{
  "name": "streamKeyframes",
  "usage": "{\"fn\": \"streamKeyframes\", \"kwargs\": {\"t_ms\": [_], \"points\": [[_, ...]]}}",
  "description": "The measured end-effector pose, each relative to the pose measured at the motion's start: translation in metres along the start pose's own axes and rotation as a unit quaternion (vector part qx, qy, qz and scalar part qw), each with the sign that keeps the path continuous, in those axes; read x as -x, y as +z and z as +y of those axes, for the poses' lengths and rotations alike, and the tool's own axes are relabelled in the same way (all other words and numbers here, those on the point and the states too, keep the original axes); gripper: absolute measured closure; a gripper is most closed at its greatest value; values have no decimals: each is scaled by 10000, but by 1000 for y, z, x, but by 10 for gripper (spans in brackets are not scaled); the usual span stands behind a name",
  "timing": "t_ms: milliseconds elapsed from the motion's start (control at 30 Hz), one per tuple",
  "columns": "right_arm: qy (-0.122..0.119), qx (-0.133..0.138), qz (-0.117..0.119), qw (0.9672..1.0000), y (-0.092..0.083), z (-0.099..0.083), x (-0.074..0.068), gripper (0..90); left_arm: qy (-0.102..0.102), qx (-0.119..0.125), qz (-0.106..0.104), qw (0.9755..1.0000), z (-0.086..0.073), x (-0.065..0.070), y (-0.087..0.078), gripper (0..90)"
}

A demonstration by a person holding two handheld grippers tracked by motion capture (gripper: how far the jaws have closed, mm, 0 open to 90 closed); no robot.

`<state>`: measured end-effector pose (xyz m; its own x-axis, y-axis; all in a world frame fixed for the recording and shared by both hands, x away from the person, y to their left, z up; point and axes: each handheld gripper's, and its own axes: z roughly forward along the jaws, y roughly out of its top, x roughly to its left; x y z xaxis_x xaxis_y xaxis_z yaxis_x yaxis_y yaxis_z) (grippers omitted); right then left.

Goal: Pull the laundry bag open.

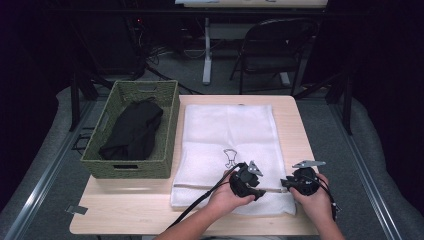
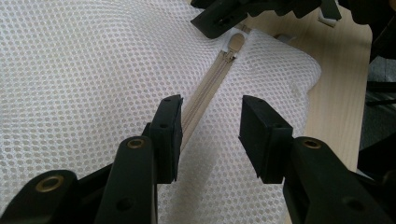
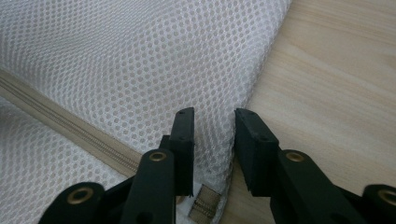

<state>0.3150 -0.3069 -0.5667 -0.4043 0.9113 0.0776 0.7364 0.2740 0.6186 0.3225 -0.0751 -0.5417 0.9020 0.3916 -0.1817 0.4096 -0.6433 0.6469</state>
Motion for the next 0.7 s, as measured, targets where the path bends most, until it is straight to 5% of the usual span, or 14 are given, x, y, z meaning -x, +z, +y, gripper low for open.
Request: {"fn": "streamKeyframes", "kwargs": {"t_ms": [400,700], "points": [[27,9,94,10000,2,1,0,856,4,-78,-41,10000,3,1,5,617],[39,139,202,9997,-3,2,2,879,83,-90,-143,9998,12,9,14,626]]}}
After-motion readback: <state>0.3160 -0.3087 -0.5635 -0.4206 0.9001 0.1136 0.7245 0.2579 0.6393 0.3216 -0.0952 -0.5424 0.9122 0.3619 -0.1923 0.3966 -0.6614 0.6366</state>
